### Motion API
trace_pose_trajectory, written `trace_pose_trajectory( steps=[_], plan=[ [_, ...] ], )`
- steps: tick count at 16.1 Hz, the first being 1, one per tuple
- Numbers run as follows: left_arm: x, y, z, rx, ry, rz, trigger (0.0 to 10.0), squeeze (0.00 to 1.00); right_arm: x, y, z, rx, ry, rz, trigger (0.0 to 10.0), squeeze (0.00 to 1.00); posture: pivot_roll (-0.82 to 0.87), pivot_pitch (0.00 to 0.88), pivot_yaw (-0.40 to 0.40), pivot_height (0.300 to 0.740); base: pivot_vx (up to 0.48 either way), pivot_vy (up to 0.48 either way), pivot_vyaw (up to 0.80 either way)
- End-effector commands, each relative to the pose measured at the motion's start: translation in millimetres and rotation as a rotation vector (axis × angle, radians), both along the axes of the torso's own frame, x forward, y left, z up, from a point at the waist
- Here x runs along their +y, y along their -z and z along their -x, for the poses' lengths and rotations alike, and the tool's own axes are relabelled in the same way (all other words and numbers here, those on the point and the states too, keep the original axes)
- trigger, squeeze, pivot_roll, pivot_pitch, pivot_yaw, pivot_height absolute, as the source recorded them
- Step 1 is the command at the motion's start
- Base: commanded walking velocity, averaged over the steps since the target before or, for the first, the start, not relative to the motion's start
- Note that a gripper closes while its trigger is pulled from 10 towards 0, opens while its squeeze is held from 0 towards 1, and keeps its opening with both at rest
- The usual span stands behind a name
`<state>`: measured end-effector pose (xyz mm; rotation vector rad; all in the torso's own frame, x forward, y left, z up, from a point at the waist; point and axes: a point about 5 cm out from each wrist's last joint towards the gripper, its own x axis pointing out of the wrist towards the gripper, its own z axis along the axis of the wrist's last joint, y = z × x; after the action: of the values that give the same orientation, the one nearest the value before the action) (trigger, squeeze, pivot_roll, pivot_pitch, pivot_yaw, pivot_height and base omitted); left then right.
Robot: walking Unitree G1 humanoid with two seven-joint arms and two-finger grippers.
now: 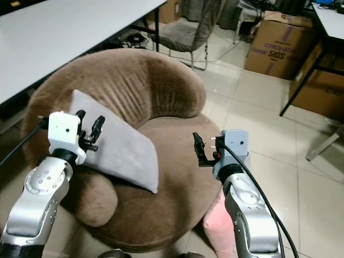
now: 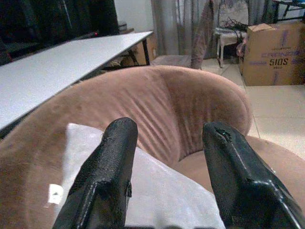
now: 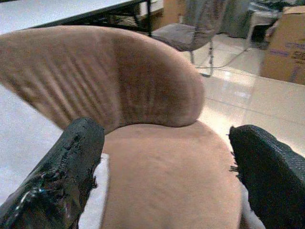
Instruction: Move the pillow to the sofa from floor
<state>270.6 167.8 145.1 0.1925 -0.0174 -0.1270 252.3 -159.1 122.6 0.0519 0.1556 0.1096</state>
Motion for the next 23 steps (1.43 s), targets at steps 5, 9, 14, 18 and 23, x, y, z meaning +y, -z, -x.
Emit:
trace_pose_trajectory(
  steps=[5,9,14,18,23],
  plan=[
    [-2.6,6,2.6,0.005,0.011,-0.013,10.0,0.00,-7.0,2,4.2,0.009,0.054,0.027,10.0,0.00,0.03,0.000,-0.028,0.740,0.000,-0.286,0.00],
    [-0.1,6,1.7,0.004,0.009,-0.020,10.0,0.00,-6.2,1,5.2,0.007,0.055,0.028,10.0,0.00,0.02,0.000,-0.028,0.740,0.000,-0.287,0.00],
    [-2.8,5,-1.7,-0.001,0.024,-0.025,10.0,0.00,-7.9,0,5.0,0.004,0.067,0.022,10.0,0.00,0.01,0.000,-0.023,0.740,0.000,-0.286,0.00],
    [-5.3,6,-4.5,0.005,0.033,-0.026,10.0,0.00,-13.8,2,6.1,0.016,0.095,0.017,10.0,0.00,0.01,0.000,-0.020,0.740,0.000,-0.214,-0.40],
    [-2.5,7,-10.2,0.005,-0.010,-0.043,10.0,0.00,-20.6,6,7.3,0.028,0.169,0.035,10.0,0.00,0.00,0.000,-0.014,0.740,0.000,0.000,-0.80]
  ],
)
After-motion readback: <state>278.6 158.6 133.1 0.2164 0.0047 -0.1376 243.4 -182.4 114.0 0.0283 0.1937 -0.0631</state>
